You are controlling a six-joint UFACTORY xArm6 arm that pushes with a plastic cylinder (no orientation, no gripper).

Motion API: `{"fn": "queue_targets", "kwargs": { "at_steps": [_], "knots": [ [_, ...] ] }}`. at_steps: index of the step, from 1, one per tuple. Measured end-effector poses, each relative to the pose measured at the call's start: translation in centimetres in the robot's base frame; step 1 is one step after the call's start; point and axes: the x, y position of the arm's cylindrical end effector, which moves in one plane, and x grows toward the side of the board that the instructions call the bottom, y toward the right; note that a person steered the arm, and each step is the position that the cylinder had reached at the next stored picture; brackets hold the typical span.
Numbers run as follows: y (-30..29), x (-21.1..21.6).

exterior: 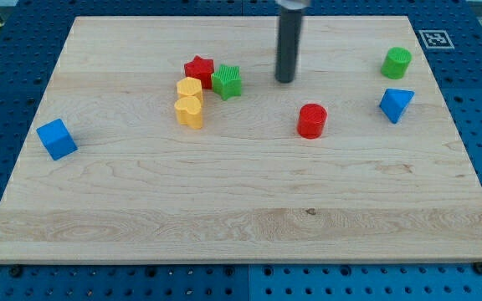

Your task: Push red circle towards center

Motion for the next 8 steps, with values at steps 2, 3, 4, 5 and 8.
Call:
{"fn": "queue_targets", "kwargs": {
  "at_steps": [2,3,4,5,8],
  "knots": [
    [8.0,7.2],
    [10.9,11.1],
    [11.2,14.4],
    [7.2,15.1],
    [2.7,12.4]
  ]
}}
